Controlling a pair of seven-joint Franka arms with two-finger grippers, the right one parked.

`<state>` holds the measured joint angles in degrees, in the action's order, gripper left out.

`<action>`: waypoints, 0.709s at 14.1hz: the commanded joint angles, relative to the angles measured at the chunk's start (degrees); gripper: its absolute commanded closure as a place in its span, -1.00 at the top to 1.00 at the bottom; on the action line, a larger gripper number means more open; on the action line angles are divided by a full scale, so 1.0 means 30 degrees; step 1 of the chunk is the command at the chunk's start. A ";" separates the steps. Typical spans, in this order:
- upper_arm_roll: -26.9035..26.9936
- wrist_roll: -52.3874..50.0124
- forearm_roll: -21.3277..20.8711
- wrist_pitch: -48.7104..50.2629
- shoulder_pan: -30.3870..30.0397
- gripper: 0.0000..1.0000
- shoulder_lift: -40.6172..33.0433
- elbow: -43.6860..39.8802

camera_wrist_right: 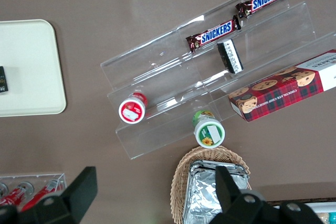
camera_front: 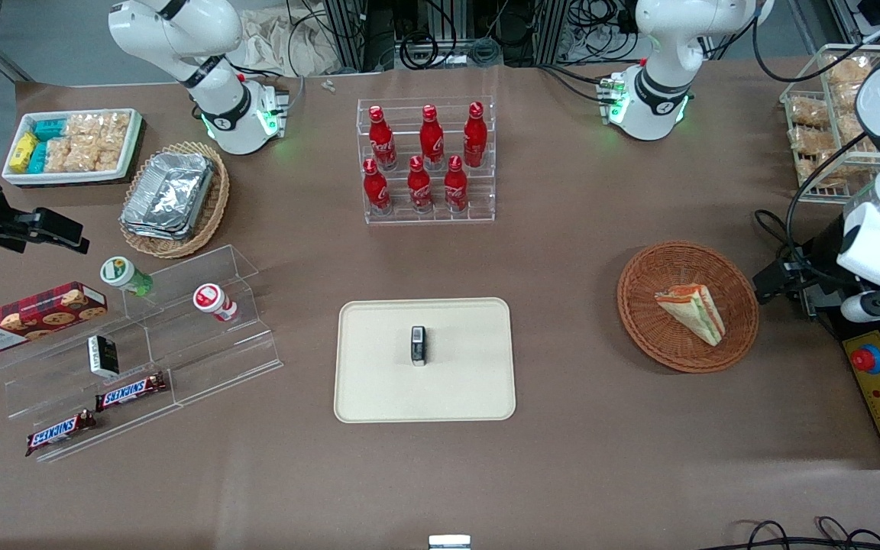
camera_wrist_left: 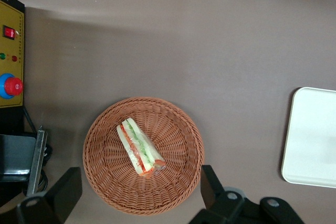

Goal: Place sandwich from basket to tray
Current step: 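Move the left gripper down over the wrapped sandwich in the wicker basket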

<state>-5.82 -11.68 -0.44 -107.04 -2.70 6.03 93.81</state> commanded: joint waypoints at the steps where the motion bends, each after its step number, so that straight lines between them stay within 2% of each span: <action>1: 0.0239 -0.0002 -0.0149 0.0641 -0.0008 1.00 0.0189 -0.0625; 5: 0.0211 -0.1490 -0.0323 0.1081 0.0050 1.00 0.0247 -0.0188; 10: 0.0211 -1.0152 -0.0382 -0.0318 0.0021 1.00 0.0598 0.1508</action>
<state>-5.10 -33.08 -0.64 -105.51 -2.64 7.44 96.22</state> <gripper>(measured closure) 0.000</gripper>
